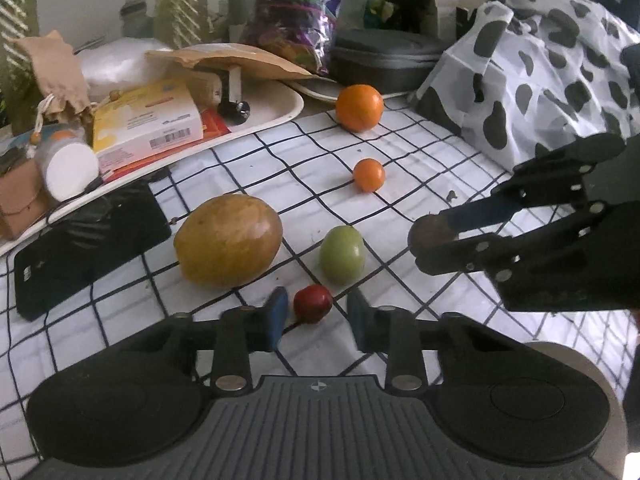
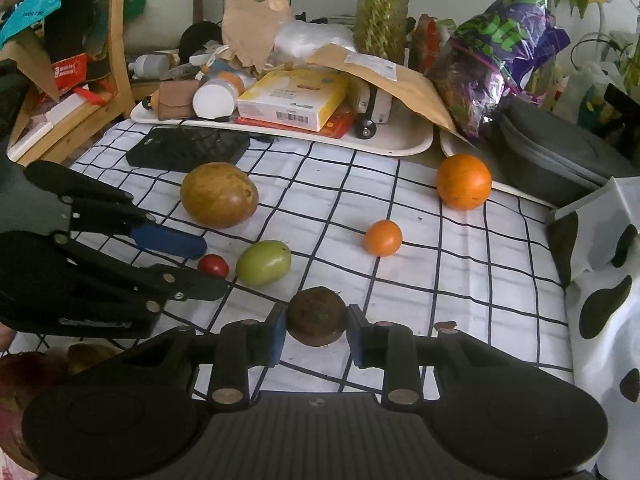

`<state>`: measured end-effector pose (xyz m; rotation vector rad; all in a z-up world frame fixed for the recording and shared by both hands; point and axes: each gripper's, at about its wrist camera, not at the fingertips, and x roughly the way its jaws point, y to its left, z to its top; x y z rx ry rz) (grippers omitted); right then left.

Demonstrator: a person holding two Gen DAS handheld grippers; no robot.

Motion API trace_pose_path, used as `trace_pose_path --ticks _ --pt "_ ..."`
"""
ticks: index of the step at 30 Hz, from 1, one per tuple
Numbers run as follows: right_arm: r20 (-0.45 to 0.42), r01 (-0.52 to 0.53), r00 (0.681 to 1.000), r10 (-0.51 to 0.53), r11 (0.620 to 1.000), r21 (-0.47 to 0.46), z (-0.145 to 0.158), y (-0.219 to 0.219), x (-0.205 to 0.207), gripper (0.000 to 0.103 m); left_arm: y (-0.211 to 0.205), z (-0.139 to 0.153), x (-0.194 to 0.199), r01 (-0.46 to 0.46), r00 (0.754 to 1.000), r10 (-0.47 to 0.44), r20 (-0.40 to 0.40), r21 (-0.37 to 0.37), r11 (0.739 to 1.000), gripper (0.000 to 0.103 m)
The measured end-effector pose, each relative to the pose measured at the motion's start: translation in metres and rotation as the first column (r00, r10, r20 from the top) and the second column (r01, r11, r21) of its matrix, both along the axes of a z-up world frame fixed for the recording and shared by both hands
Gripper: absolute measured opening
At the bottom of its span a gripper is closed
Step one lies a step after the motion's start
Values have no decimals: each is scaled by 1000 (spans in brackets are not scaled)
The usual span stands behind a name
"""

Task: Organize fruits
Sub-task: 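Close right gripper on the passion fruit while left gripper grasps the small red fruit, then carry the passion fruit onto the plate and open right gripper while left gripper carries the red fruit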

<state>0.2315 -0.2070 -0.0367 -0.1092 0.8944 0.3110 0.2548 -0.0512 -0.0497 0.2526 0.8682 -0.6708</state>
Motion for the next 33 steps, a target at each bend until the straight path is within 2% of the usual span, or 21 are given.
trace_pose_path --ticks 2,6,12,16,24,33 --pt "-1 4 1000 -4 1000 1 0 -2 1 33 -3 -3 0 4 1000 -4 23 29 1000 21" --pt "-3 9 1000 -9 1000 7 1 -5 1 33 -3 0 -1 -12 1000 11 26 31 999 21" --pt "2 17 1000 -17 1000 26 5 -8 -6 33 5 12 -15 -10 999 10 49 12 1000 21" --pt "15 19 1000 -19 999 33 8 -10 -17 33 14 24 -27 -38 997 40 65 -19 999 21" --pt "63 33 997 -37 997 68 23 -15 -48 33 28 47 -70 -83 991 90 103 -75 994 21" --pt "98 29 994 -39 995 99 38 -14 -96 33 36 62 -128 -76 987 89 134 -102 992 21"
